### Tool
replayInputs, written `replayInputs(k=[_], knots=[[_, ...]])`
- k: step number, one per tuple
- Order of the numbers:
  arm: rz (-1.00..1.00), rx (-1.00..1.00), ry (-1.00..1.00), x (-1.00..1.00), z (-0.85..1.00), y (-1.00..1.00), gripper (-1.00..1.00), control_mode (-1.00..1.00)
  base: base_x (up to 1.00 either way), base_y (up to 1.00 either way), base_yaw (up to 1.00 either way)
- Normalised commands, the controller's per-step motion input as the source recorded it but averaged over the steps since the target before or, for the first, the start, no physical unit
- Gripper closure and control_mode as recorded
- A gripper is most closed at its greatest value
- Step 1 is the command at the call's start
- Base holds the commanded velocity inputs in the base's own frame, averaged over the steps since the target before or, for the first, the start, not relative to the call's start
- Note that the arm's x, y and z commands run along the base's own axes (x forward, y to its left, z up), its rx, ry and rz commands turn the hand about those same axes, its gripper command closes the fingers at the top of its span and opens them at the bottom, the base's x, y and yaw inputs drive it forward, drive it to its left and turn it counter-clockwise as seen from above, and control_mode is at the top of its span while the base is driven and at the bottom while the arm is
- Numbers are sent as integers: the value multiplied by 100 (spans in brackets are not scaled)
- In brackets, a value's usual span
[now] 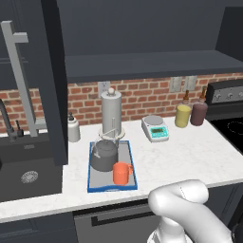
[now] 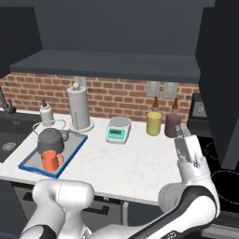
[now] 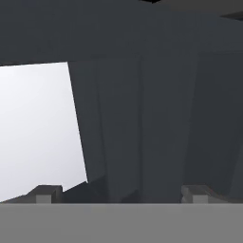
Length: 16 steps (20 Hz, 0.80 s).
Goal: Pick the kettle from the counter and place it on the tray. Then pick the mug from the cabinet and place it on the tray. Then close the cabinet doors.
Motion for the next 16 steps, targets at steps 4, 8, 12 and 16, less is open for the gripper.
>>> replayInputs(k=[4, 8, 12, 16], knots=[[-1, 8, 1, 21, 0, -14, -100, -100, 0, 0, 0], [-1, 5, 2, 21, 0, -14, -100, -100, 0, 0, 0], [-1, 9, 2, 27, 0, -21, -100, -100, 0, 0, 0], [0, 3, 0, 13, 0, -18, -100, -100, 0, 0, 0]])
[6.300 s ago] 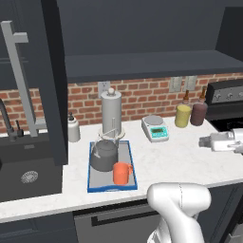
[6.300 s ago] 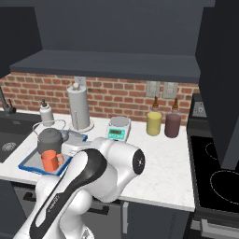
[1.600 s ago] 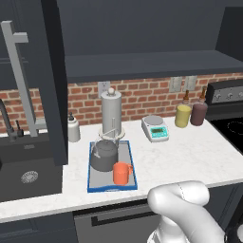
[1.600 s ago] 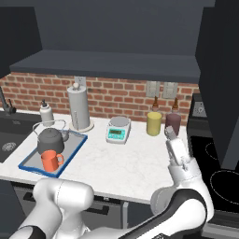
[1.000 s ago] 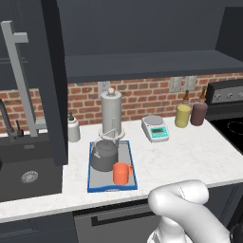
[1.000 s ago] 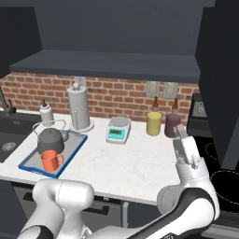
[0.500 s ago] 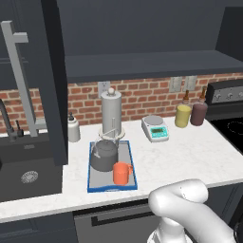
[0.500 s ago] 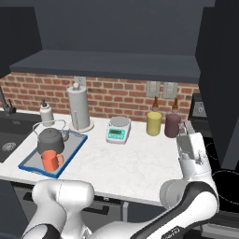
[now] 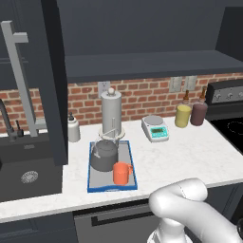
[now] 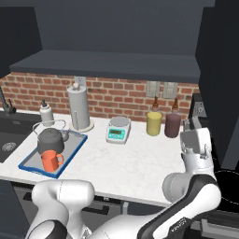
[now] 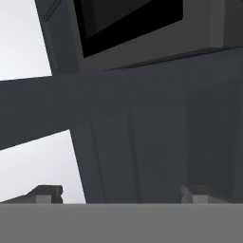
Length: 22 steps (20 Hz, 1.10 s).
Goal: Pick the kettle from the counter and place it on the tray. Then pick the mug from the cabinet and place it on the tray. Then close the cabinet doors.
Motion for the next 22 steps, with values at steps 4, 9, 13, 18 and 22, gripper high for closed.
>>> replayInputs(k=[4, 9, 13, 18, 22], knots=[[0, 1, 0, 19, 0, -15, -100, -100, 0, 0, 0], [0, 6, 0, 15, 0, -15, -100, -100, 0, 0, 0], [0, 3, 0, 22, -12, -5, -100, -100, 0, 0, 0], [0, 0, 0, 17, -24, -2, -100, -100, 0, 0, 0], [0, 3, 0, 21, -12, -10, -100, -100, 0, 0, 0]])
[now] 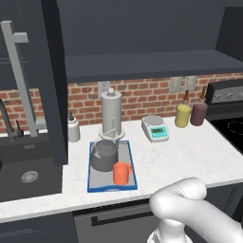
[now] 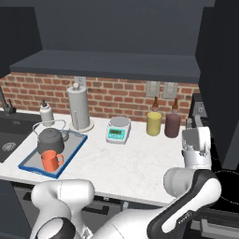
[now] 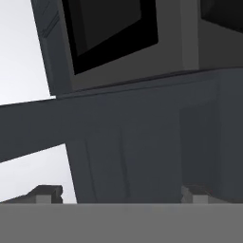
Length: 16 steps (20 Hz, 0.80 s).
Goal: Pick the kettle from the counter and place it on the tray. Then pick the mug from the cabinet and place it on the tray. Then close the cabinet doors.
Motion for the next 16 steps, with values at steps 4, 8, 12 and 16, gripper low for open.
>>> replayInputs(k=[4, 8, 12, 16], knots=[[0, 8, 4, 35, -1, -25, -100, -100, 0, 0, 0], [0, 9, 7, 38, 0, -30, -100, -100, 0, 0, 0], [0, 7, 8, 31, -4, -33, -100, -100, 0, 0, 0], [0, 6, 6, 19, -8, -41, -100, -100, 0, 0, 0]])
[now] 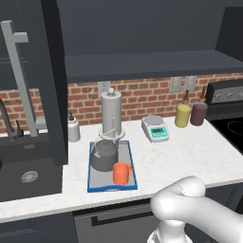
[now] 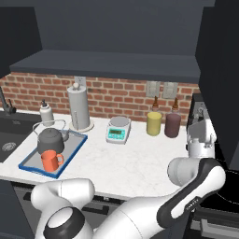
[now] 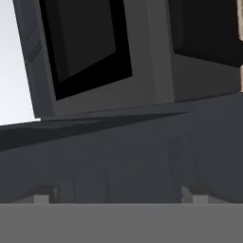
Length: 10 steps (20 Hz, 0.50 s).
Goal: Pick the kettle from the counter and place it on the tray. Then pick the mug from the cabinet and place it on the tray. Then close the cabinet doors.
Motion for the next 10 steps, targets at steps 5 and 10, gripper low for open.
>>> replayInputs(k=[5, 10], knots=[[0, 2, 6, 5, -21, -34, -100, -100, 0, 0, 0], [0, 2, 6, 3, -33, -27, -100, -100, 0, 0, 0]])
